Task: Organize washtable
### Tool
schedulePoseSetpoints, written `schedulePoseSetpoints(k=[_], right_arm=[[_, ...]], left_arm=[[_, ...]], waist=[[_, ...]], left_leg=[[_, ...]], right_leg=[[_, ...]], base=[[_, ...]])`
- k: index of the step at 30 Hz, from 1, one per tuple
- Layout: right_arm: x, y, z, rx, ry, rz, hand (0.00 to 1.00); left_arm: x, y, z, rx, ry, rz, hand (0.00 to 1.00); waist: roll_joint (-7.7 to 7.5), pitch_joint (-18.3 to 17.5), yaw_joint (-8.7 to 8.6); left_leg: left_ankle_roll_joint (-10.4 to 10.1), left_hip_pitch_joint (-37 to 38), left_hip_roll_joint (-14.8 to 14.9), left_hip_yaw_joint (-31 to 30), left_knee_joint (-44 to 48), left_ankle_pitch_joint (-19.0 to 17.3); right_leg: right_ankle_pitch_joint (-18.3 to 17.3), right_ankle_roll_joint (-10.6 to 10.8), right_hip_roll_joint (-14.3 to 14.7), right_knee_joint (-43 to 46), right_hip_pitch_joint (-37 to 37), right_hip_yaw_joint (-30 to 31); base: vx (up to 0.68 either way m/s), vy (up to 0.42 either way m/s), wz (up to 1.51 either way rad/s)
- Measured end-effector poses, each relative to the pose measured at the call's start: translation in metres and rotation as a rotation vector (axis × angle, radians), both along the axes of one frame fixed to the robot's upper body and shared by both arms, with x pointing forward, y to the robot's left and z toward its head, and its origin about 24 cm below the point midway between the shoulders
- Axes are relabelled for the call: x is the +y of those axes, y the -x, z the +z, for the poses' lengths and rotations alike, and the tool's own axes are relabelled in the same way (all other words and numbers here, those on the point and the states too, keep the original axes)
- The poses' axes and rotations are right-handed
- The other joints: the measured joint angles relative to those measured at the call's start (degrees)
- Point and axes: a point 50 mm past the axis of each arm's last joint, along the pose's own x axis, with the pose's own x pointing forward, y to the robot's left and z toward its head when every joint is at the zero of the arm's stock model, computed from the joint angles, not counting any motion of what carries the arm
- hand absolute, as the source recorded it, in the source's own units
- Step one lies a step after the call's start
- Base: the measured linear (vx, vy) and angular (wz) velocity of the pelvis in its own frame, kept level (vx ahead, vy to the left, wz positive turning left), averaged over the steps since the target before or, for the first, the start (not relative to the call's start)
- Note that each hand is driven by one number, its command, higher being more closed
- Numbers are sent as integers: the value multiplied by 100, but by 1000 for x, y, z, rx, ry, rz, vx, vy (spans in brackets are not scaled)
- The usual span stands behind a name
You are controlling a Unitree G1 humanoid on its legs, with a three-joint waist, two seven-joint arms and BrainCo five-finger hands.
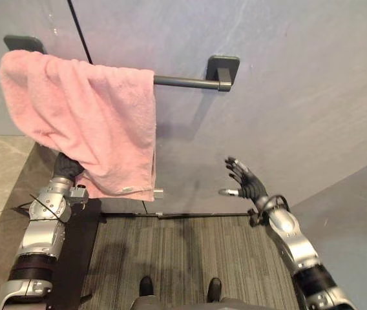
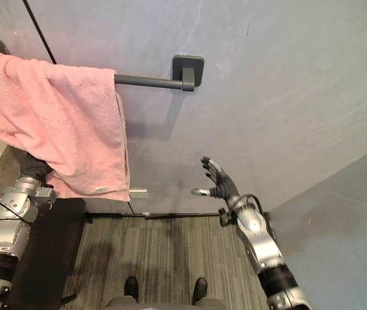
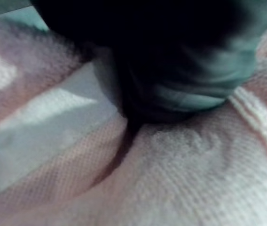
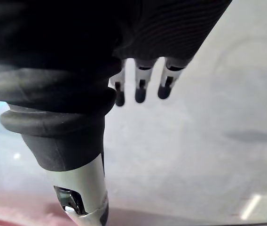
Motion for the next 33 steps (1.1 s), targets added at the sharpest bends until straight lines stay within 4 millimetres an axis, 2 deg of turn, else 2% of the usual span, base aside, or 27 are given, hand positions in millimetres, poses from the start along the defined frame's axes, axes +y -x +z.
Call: schedulePoseSetpoints(k=[1,2,3,5,9,12,14,18,20,26,28,33], right_arm=[[3,-4,7,-18,-5,17,0],[9,-14,25,-71,-5,55,0],[12,-18,32,-90,-3,71,0],[28,-33,62,-170,18,134,0],[46,-63,85,-172,71,142,0],[53,-76,91,-141,49,119,0],[62,-88,89,-85,35,89,0],[90,-100,88,2,16,79,0],[96,-105,88,45,16,54,0],[98,-114,91,134,-72,-30,0],[105,-113,94,142,-93,-24,0],[123,-112,118,94,-118,17,0]], left_arm=[[0,0,0,-1,1,1,100],[-1,-2,2,-8,1,-1,100],[0,-2,2,-8,3,0,100],[0,-2,1,-1,13,1,100],[-10,-9,-2,19,30,-36,100],[-13,-12,-3,24,56,-43,100],[-19,-19,-6,32,80,-48,100],[-30,-29,-4,30,93,-73,100],[-37,-35,-4,32,97,-91,100],[-49,-48,-1,39,106,-112,100],[-51,-50,0,38,104,-112,100],[-56,-57,-5,64,117,-105,100]], waist=[[3,-14,9],[12,-25,88],[19,-30,110],[51,-65,149],[112,-145,284],[127,-155,318],[130,-155,403],[144,-146,415],[158,-137,431],[254,-75,564],[256,-74,562],[264,-67,549]], left_leg=[[-1,-8,4,-5,-21,-1],[0,-14,16,-19,-34,-4],[0,-16,24,-25,-34,-2],[-22,-24,51,-54,-34,19],[-36,-43,81,-108,-33,99],[-55,-98,83,-186,-30,164],[-70,-108,107,-239,-18,200],[-97,-214,183,-382,-34,254],[-122,-293,215,-510,-35,289],[-146,-459,262,-732,-36,404],[-156,-481,272,-765,-35,424],[-149,-561,271,-804,-35,457]], right_leg=[[0,0,1,-5,0,-2],[6,-6,11,-8,0,-7],[11,-11,19,-8,0,-8],[24,-30,30,-8,7,-24],[38,-50,55,-23,9,-68],[94,-84,99,-97,12,-151],[112,-106,131,-100,12,-162],[137,-145,195,-103,10,-319],[133,-159,234,-112,8,-423],[133,-194,266,-117,-22,-654],[132,-197,272,-118,-23,-686],[135,-200,305,-118,-74,-745]], base=[[-92,-10,3],[-81,-12,3],[-68,-16,4],[-38,-12,4],[-7,-10,5],[-7,-23,14],[-49,-26,6],[-75,-28,18],[-67,-31,26],[-44,-15,20],[-1,-7,12],[2,-1,4]])
